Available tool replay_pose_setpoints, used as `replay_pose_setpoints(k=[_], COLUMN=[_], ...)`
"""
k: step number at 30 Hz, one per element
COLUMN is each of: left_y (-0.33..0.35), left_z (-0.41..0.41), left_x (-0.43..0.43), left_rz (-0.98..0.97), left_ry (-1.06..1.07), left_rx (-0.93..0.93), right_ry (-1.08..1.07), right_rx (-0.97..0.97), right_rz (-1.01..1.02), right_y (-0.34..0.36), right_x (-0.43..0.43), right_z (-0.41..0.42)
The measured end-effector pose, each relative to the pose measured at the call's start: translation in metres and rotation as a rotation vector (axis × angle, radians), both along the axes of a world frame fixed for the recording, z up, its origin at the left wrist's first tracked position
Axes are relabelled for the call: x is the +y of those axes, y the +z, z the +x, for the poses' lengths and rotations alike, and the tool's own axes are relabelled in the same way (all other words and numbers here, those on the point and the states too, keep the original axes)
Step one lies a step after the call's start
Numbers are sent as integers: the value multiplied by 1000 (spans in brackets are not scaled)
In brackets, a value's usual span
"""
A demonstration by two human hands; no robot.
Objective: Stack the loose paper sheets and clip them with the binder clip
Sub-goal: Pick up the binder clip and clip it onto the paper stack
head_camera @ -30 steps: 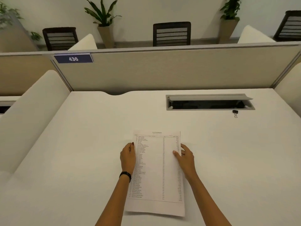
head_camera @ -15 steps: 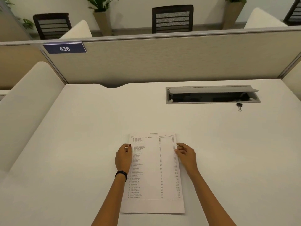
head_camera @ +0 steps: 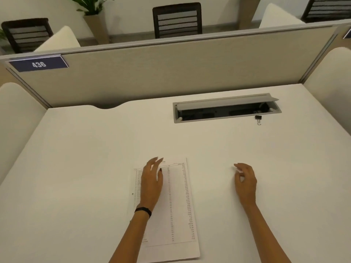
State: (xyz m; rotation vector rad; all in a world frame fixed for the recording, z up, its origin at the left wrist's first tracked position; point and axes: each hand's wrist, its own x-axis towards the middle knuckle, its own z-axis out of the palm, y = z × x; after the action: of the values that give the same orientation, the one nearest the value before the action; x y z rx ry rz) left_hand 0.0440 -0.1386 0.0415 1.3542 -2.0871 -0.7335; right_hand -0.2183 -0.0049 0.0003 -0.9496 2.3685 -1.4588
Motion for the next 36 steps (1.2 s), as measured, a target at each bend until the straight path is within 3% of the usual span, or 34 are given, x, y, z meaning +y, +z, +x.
replay_pose_setpoints(k=[4, 8, 11, 14, 21, 30, 36], left_y=[2, -21, -41, -55, -70, -75, -72], left_z=[-69, -116, -134, -144, -147, -147, -148], left_x=[14, 14, 5, -4, -12, -13, -12], left_rz=[138, 234, 191, 100, 96, 79, 108], left_ry=[-466, -629, -709, -731, -753, -729, -746], left_rx=[18, -63, -193, -290, -311, -320, -308], right_ry=[-10, -42, -49, -16, 25, 192, 35], right_rx=[66, 79, 68, 123, 192, 234, 94], right_rz=[48, 87, 107, 160, 291, 704, 417], right_y=[-6, -7, -8, -11, -5, 11, 5], right_x=[3, -8, -20, -37, -97, -140, -113], right_z=[-35, -62, -82, -104, -164, -221, -173])
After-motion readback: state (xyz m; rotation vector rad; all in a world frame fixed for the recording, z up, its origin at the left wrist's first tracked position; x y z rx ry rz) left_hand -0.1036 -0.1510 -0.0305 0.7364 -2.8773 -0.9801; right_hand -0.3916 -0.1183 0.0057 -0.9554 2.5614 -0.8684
